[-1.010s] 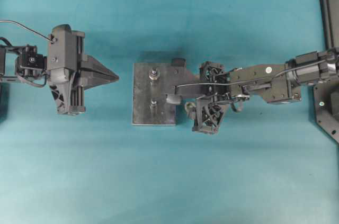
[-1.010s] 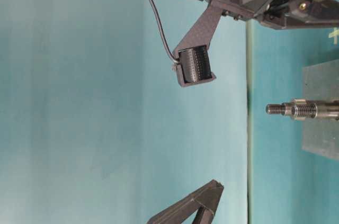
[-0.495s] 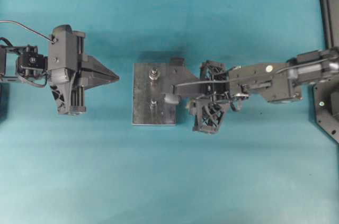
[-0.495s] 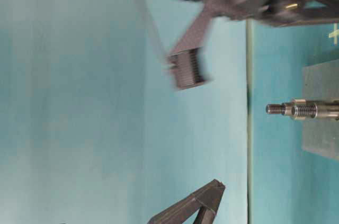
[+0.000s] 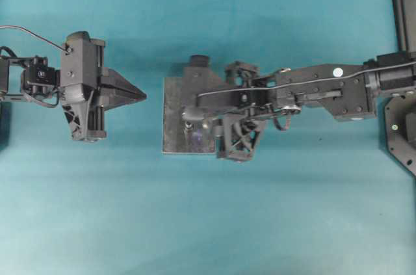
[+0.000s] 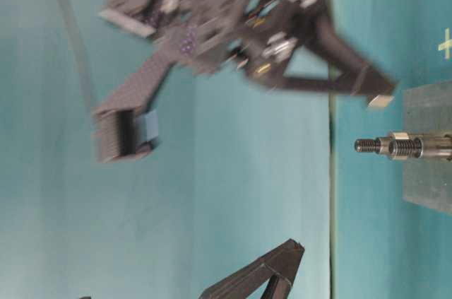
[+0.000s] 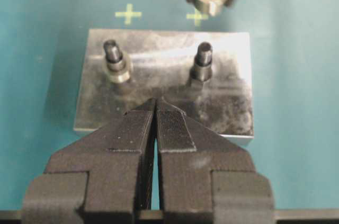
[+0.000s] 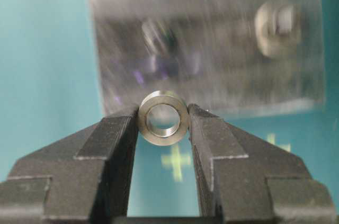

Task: Insert the washer onto the shaft.
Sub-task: 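Carry the washer over the lower shaft and lower it onto the shaft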

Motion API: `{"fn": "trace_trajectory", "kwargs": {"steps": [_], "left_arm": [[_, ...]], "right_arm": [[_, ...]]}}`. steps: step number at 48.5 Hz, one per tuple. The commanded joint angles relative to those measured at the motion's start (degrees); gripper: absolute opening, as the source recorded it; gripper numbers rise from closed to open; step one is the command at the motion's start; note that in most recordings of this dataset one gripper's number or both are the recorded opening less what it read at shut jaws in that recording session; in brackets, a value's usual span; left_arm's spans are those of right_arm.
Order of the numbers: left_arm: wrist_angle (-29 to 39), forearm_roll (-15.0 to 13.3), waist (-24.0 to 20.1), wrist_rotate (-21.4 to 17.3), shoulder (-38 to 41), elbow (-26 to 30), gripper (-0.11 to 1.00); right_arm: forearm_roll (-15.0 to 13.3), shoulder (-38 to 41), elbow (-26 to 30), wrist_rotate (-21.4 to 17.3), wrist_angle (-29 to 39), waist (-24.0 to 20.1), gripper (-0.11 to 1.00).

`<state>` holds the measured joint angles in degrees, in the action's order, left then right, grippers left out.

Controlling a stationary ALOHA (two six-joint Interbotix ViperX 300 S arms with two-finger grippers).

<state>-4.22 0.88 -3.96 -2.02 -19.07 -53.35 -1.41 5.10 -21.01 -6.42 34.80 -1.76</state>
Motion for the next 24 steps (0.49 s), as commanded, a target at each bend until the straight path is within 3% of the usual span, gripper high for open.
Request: {"fn": "trace_trajectory", "kwargs": {"steps": [1,12,24], "left_arm": [[-0.4,0.1,-0.1,0.0,-0.4,1.5,0.0],[-0.5,0.2,0.4,0.0,-0.4,1.3,0.0],[-0.5,0.1,0.4,0.0,-0.4,1.2,0.0]], "right_arm": [[-0.1,0.2,2.8,1.3,0.1,-0.3,0.33],[-0.1,3.3,6.2,4.7,1.0,-0.4,0.33],[-0.1,5.2,7.3,5.6,1.3,-0.1,0.33]]}}
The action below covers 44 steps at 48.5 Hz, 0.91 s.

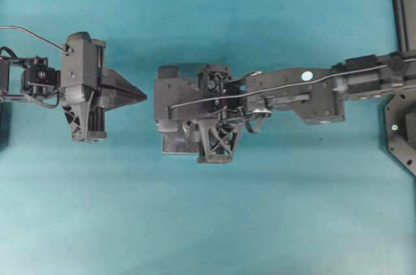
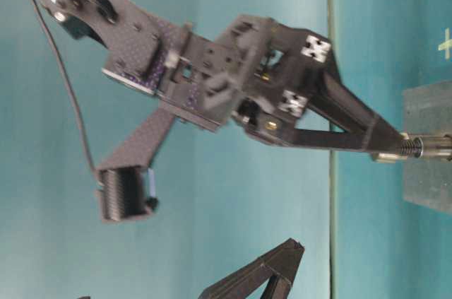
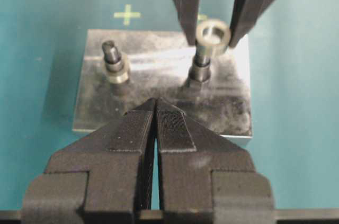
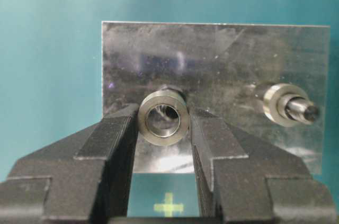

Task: Insert the washer onto the shaft.
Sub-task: 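Carry the washer over the lower shaft and lower it onto the shaft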

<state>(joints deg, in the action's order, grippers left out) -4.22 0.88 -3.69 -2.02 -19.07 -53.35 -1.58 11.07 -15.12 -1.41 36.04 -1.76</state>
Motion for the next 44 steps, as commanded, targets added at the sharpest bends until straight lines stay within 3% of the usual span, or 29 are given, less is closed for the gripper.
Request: {"fn": "trace_trajectory", "kwargs": {"steps": [1,44], "left_arm": [[-0.5,0.1,0.2,0.0,-0.4,1.2,0.0],[-0.4,0.2,0.3,0.1,-0.4,1.2,0.0]], "right_arm": [[0.1,-0.8,1.4,0.6,0.1,0.0,0.33],[-0.8,0.5,1.5,0.6,1.1,1.4,0.33]]}}
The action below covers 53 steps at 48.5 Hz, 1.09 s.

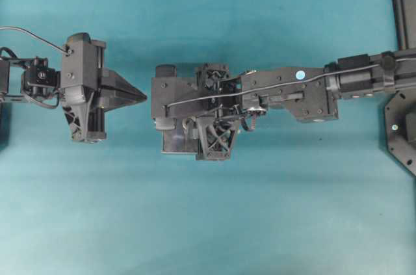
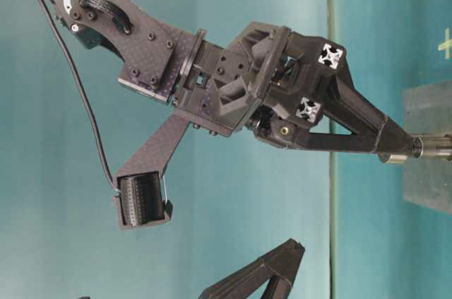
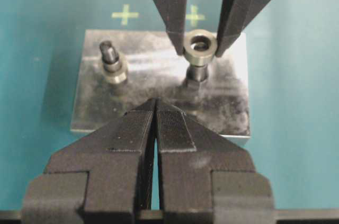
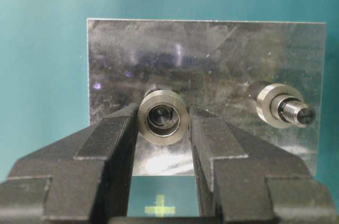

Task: Insert the washer onto the shaft.
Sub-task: 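Carry the washer over the lower shaft and lower it onto the shaft, then open the right gripper and lift it away from the shaft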

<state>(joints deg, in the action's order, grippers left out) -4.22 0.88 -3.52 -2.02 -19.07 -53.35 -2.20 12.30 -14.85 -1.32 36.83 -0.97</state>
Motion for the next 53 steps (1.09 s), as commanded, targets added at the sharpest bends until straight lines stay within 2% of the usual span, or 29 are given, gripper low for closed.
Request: {"fn": "trace_trajectory", "kwargs": {"steps": [1,8,10,17,20,29,42,53], "left_arm": [[-0.5,0.2,0.1,0.1,-0.4,1.2,0.0],[-0.4,0.2,0.2,0.1,-0.4,1.3,0.0],[-0.4,0.1,0.4,0.1,-0.4,1.3,0.0],[-0.5,0.1,0.4,0.1,-0.4,1.1,0.0],[-0.5,0.2,0.4,0.1,-0.4,1.1,0.0],[-0.5,0.1,0.5,0.1,-0.4,1.1,0.0],[-0.4,0.2,0.7,0.1,-0.4,1.1,0.0],[-0.4,0.1,0.9,0.1,-0.5,1.2,0.0]], "right_arm": [[-0.2,-0.7,1.2,0.5,0.3,0.6,0.33],[0.0,-0.5,1.5,0.4,0.2,0.6,0.33],[0.0,-0.5,1.6,0.3,0.3,0.7,0.37],[0.1,-0.4,2.0,0.1,0.2,0.8,0.78],[0.1,-0.1,2.2,0.2,0.2,0.9,0.88],[0.4,1.1,2.4,0.4,0.2,0.7,0.83],[2.8,1.7,2.4,0.4,0.3,-1.1,0.77],[2.9,0.4,2.4,0.5,0.3,-1.4,0.74]]}}
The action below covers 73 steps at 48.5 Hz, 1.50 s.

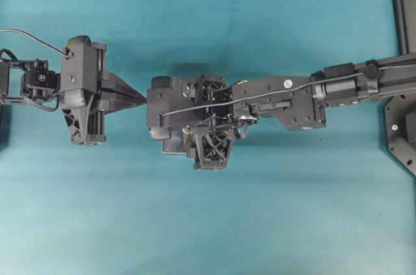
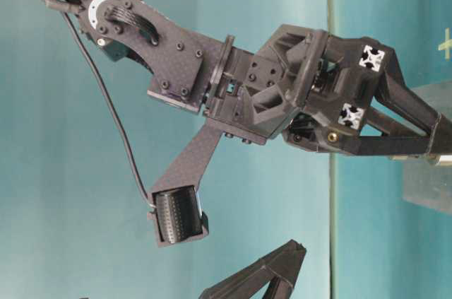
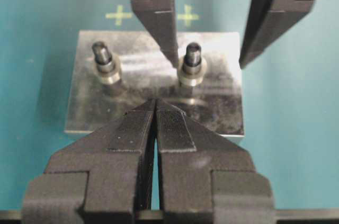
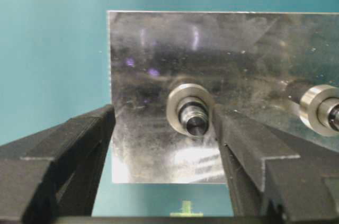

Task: Insert the washer onto the shaft.
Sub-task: 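Open the right gripper and lift it away from the shaft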

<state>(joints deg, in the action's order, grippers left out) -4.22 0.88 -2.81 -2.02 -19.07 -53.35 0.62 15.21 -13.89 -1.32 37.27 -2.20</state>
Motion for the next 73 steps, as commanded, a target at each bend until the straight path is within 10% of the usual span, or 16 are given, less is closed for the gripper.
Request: {"fn": "trace_trajectory", "kwargs": {"steps": [1,14,45,73], "left_arm": [[-0.4,0.1,0.2,0.1,-0.5,1.2,0.0],[-0.4,0.2,0.2,0.4,-0.8,1.3,0.0],[-0.4,0.2,0.6,3.4,-1.0,1.4,0.0],[-0.5,0.2,2.6,3.8,-3.8,0.4,0.0]], "right_arm": [[0.2,-2.5,1.4,0.5,-0.2,-0.2,0.73],[0.2,-2.5,1.1,0.2,-0.3,1.2,0.56],[0.2,-12.0,-7.4,0.1,-2.3,2.4,0.7],[0.2,-29.7,-24.2,-1.9,-18.6,2.4,0.8]]}}
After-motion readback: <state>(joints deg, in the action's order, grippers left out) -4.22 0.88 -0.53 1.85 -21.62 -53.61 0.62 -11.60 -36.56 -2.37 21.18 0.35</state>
